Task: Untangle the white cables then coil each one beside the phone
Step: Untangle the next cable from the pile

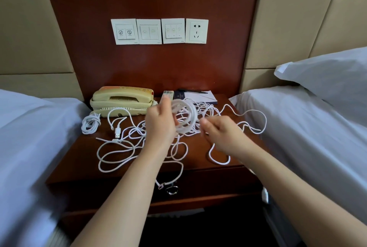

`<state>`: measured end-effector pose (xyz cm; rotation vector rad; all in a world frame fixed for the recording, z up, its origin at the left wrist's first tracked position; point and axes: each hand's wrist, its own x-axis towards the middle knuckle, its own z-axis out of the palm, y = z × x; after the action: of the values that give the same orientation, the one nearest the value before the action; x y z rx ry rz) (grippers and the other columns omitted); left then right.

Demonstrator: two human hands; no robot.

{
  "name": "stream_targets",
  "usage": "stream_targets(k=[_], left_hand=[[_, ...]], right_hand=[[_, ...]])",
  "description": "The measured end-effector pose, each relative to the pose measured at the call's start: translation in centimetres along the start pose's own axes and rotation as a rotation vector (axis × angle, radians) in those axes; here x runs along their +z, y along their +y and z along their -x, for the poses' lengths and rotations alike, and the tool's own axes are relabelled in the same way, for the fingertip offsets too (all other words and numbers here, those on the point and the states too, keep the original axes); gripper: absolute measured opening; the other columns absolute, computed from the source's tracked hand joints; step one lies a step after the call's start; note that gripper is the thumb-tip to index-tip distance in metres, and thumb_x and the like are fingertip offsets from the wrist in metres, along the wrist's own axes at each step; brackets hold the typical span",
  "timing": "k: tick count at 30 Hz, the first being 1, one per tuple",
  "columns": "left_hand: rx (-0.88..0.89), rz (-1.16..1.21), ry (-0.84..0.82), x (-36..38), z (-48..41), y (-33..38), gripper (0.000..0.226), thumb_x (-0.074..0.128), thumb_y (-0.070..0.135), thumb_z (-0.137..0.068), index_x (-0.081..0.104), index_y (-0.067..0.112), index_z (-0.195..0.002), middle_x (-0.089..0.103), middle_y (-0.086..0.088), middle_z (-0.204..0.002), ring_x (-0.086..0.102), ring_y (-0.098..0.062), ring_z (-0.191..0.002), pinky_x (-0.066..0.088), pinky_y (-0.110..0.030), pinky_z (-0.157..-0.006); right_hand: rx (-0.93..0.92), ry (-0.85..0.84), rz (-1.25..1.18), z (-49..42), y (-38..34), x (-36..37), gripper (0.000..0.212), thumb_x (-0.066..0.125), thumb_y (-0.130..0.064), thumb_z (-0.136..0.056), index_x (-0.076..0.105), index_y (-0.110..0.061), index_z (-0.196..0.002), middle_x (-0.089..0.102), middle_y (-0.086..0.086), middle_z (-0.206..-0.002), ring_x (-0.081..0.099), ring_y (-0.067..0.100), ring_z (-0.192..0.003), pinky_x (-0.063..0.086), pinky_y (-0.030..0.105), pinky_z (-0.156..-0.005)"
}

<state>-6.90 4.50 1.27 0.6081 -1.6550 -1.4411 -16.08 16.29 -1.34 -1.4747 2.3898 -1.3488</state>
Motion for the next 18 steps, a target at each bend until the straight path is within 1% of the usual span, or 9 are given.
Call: stream_targets(k=[3,5,7,10,12,14,15,16,18], left_hand=[[-0.090,0.014,0.113,-0.6,-0.9,-0.4,0.047,0.038,0.038,-0.100,0.052,0.012,-0.064,0.047,-0.002,-0.057,0.048,-0.019,-0.051,0.042,-0.026,-0.046],[-0.052,-0.057,0.140,-0.9,-1.4,-1.1,0.052,0.039,0.038,-0.099,0.051,0.003,-0.063,0.044,-0.007,-0.055,0.048,-0.023,-0.053,0.046,-0.033,-0.052],[0.019,-0.127,0.169,-1.1,-1.8,-1.6,0.055,0.039,0.036,-0.099,0.052,-0.002,-0.062,0.043,-0.010,-0.053,0.047,-0.026,-0.053,0.046,-0.040,-0.054],[0.060,-0.161,0.190,-1.1,-2.2,-2.0,0.058,0.039,0.036,-0.100,0.045,0.001,-0.054,0.045,-0.012,-0.051,0.051,-0.032,-0.054,0.041,-0.040,-0.053],[0.067,-0.213,0.184,-0.8,-2.3,-2.2,0.058,0.037,0.036,-0.100,0.047,0.000,-0.055,0.048,-0.012,-0.052,0.053,-0.030,-0.054,0.036,-0.032,-0.051],[0.085,-0.300,0.148,-0.4,-2.2,-2.4,0.059,0.035,0.033,-0.102,0.054,-0.005,-0.062,0.050,-0.010,-0.053,0.050,-0.022,-0.053,0.031,-0.030,-0.050],[0.108,-0.330,0.127,-0.1,-2.1,-2.5,0.058,0.034,0.032,-0.102,0.056,-0.007,-0.064,0.052,-0.012,-0.055,0.050,-0.021,-0.054,0.030,-0.032,-0.053],[0.141,-0.341,0.106,0.1,-2.0,-2.5,0.058,0.034,0.030,-0.102,0.055,-0.008,-0.064,0.054,-0.014,-0.055,0.051,-0.023,-0.055,0.030,-0.034,-0.055],[0.245,-0.349,0.057,0.6,-1.8,-2.4,0.057,0.034,0.027,-0.102,0.046,-0.003,-0.055,0.049,-0.015,-0.050,0.048,-0.022,-0.051,0.030,-0.031,-0.051]], right_hand=[[-0.087,-0.113,0.117,0.9,-1.5,2.2,0.031,0.044,-0.020,-0.099,0.053,-0.011,-0.071,0.047,0.001,-0.058,0.042,0.014,-0.056,0.038,0.028,-0.061],[-0.128,-0.112,0.157,1.2,-2.3,3.3,0.034,0.044,-0.021,-0.099,0.042,-0.013,-0.066,0.043,0.001,-0.059,0.039,0.018,-0.057,0.038,0.036,-0.061],[-0.164,-0.119,0.255,1.4,-3.1,3.5,0.038,0.041,-0.026,-0.100,0.033,-0.021,-0.064,0.040,-0.001,-0.059,0.040,0.022,-0.057,0.037,0.039,-0.058],[-0.185,-0.119,0.448,1.1,-3.6,3.4,0.029,0.039,-0.027,-0.101,0.036,-0.018,-0.074,0.039,0.000,-0.061,0.042,0.027,-0.061,0.041,0.036,-0.059],[-0.234,-0.107,0.629,1.2,-4.3,3.8,0.023,0.052,-0.020,-0.095,0.040,-0.017,-0.076,0.036,-0.002,-0.056,0.041,0.027,-0.054,0.043,0.034,-0.054],[-0.312,-0.059,0.750,1.4,-4.4,4.2,0.030,0.076,-0.012,-0.070,0.047,-0.016,-0.065,0.040,-0.004,-0.045,0.041,0.025,-0.038,0.032,0.025,-0.040],[-0.351,0.002,0.774,1.3,-4.1,4.1,0.032,0.081,-0.010,-0.060,0.049,-0.016,-0.061,0.043,-0.004,-0.042,0.040,0.023,-0.032,0.025,0.021,-0.037],[-0.386,0.061,0.755,1.3,-4.0,3.7,0.030,0.080,-0.011,-0.061,0.050,-0.015,-0.059,0.045,-0.003,-0.042,0.040,0.023,-0.030,0.020,0.020,-0.036],[-0.444,0.154,0.687,1.1,-3.5,2.2,0.023,0.061,-0.021,-0.080,0.051,-0.014,-0.060,0.050,-0.002,-0.047,0.045,0.023,-0.033,0.020,0.021,-0.037]])
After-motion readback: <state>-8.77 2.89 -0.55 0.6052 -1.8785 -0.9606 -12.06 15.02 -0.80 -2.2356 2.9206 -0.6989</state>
